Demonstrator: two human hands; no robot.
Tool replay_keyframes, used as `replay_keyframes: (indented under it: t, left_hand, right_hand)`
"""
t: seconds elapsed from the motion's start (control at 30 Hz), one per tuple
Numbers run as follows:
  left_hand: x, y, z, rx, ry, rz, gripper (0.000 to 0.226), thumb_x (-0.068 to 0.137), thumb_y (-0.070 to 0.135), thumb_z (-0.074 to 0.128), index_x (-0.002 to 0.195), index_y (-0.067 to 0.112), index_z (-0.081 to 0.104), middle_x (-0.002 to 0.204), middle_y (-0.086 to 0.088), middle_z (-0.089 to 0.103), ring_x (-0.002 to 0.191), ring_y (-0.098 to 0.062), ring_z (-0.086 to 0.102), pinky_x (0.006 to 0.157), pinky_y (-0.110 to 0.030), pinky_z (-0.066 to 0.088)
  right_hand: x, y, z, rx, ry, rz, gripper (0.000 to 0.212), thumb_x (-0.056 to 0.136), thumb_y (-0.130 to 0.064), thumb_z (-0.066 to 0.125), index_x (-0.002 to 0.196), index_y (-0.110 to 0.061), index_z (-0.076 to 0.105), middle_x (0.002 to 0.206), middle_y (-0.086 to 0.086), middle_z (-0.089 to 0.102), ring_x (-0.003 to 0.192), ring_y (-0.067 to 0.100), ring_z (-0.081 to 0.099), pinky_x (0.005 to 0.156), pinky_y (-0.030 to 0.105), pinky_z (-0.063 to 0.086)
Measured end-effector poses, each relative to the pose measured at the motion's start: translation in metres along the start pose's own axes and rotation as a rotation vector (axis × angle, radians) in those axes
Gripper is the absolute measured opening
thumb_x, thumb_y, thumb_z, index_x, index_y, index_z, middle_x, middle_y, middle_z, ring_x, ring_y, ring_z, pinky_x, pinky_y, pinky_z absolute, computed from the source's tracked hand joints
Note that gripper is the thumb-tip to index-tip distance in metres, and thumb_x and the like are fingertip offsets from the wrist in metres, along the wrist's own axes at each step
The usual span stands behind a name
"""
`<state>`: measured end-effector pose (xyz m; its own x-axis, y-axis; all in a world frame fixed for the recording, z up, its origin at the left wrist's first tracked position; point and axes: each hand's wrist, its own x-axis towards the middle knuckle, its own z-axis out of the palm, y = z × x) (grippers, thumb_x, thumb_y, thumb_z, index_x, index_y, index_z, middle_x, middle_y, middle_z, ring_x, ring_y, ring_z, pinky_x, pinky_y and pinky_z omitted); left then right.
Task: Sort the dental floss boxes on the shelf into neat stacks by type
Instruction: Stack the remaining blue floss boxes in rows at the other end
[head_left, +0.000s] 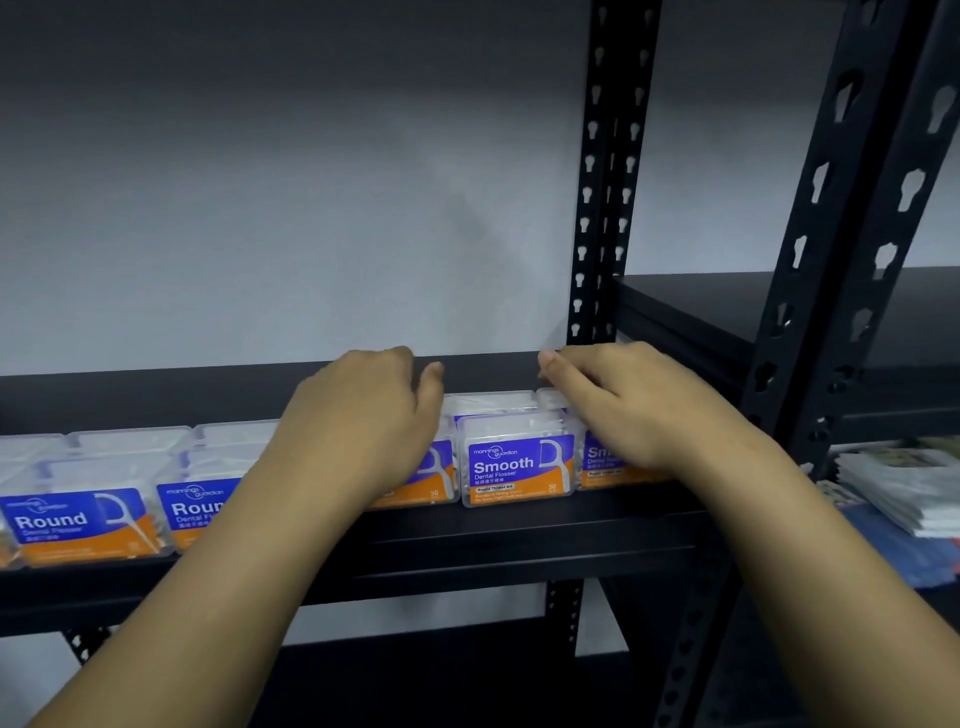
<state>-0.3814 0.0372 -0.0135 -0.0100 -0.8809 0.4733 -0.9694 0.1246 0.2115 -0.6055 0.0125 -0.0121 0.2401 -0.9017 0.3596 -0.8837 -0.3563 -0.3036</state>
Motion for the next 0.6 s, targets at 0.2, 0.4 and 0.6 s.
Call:
replay_keyframes:
  t: [0.2, 0.4, 0.6]
  left_hand:
    - [-0.0017, -0.0005, 0.0026, -0.027, -0.014, -0.060, 0.044, 0.106, 0.041, 0.031, 0.094, 0.014, 0.063, 0.094, -0.011, 0.066, 0.081, -0.027, 0.059, 0.070, -0.033, 0.042]
    - [0.0017, -0.0016, 0.0007, -0.090, -0.040, -0.046, 0.040, 0.105, 0.040, 0.035, 0.084, 0.015, 0.058, 0.088, -0.010, 0.063, 0.076, -0.024, 0.059, 0.065, -0.033, 0.039]
    - [-0.0058, 0.0050, 0.0088, -0.055, -0.026, 0.002, 0.044, 0.104, 0.047, 0.034, 0.100, 0.016, 0.066, 0.097, -0.009, 0.069, 0.091, -0.030, 0.065, 0.080, -0.041, 0.054]
  right_hand:
    - [-0.0031, -0.0011, -0.0023, 0.051, -0.034, 0.069, 0.064, 0.105, -0.062, 0.020, 0.111, -0.021, 0.070, 0.107, -0.003, 0.074, 0.098, 0.016, 0.066, 0.091, 0.042, 0.054]
    - [-0.0013, -0.0017, -0.0047, 0.035, -0.012, 0.094, 0.061, 0.106, -0.058, 0.023, 0.112, -0.020, 0.070, 0.111, 0.002, 0.072, 0.096, 0.019, 0.061, 0.090, 0.039, 0.052]
    - [-0.0023, -0.0036, 0.0049, 0.006, -0.028, 0.053, 0.055, 0.105, -0.060, 0.026, 0.103, -0.026, 0.069, 0.103, -0.006, 0.073, 0.099, 0.017, 0.065, 0.089, 0.041, 0.054]
